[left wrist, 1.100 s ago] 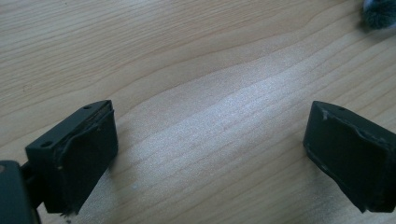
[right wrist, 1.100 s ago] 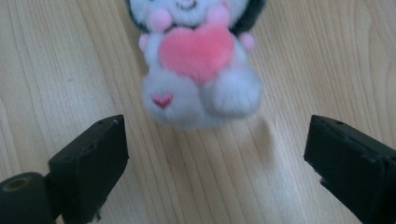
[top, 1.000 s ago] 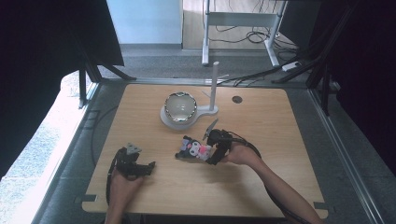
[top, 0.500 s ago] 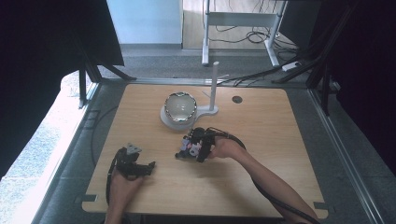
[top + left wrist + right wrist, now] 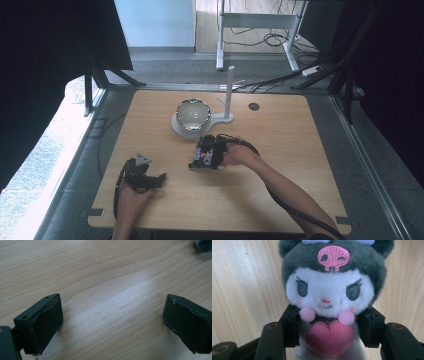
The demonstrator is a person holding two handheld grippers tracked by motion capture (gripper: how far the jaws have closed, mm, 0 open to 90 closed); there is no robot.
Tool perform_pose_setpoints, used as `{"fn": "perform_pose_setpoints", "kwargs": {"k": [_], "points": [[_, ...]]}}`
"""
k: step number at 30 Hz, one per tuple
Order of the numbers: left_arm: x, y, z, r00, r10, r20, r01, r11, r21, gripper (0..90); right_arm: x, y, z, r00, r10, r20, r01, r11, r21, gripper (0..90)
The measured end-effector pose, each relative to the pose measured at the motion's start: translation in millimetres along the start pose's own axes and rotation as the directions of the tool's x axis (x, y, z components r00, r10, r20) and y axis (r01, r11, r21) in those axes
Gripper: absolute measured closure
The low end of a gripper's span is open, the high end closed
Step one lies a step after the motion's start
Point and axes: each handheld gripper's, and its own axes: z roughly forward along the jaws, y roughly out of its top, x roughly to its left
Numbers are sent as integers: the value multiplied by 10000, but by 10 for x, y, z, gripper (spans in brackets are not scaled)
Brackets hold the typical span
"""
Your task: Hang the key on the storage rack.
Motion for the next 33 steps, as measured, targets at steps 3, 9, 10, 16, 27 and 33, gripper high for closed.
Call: {"fn": "perform_pose_setpoints", "kwargs": {"k": [3,9,10,16,27,33], "points": [[0,0,0,10000,-1,4,1,10000,2,31,-29,-48,-97,10000,24,-13,-24,9999,-130,437],[2,1,0,10000,35,-11,-35,10000,5,31,-104,-174,-302,9994,329,-118,-334,9985,-433,436],[2,1,0,10000,35,-11,-35,10000,5,30,-119,-197,-330,9993,348,-119,-353,9983,-464,436],[1,1,0,10000,16,1,-16,10000,0,30,-213,-337,-481,9972,663,-348,-686,9951,-709,436],[-1,0,1,10000,-13,-10,13,10000,-20,30,-352,-566,-758,9908,1264,-485,-1315,9840,-1201,435],[1,1,1,10000,12,-9,-12,10000,-11,30,-442,-685,-909,9862,1643,-193,-1654,9778,-1287,435]]}}
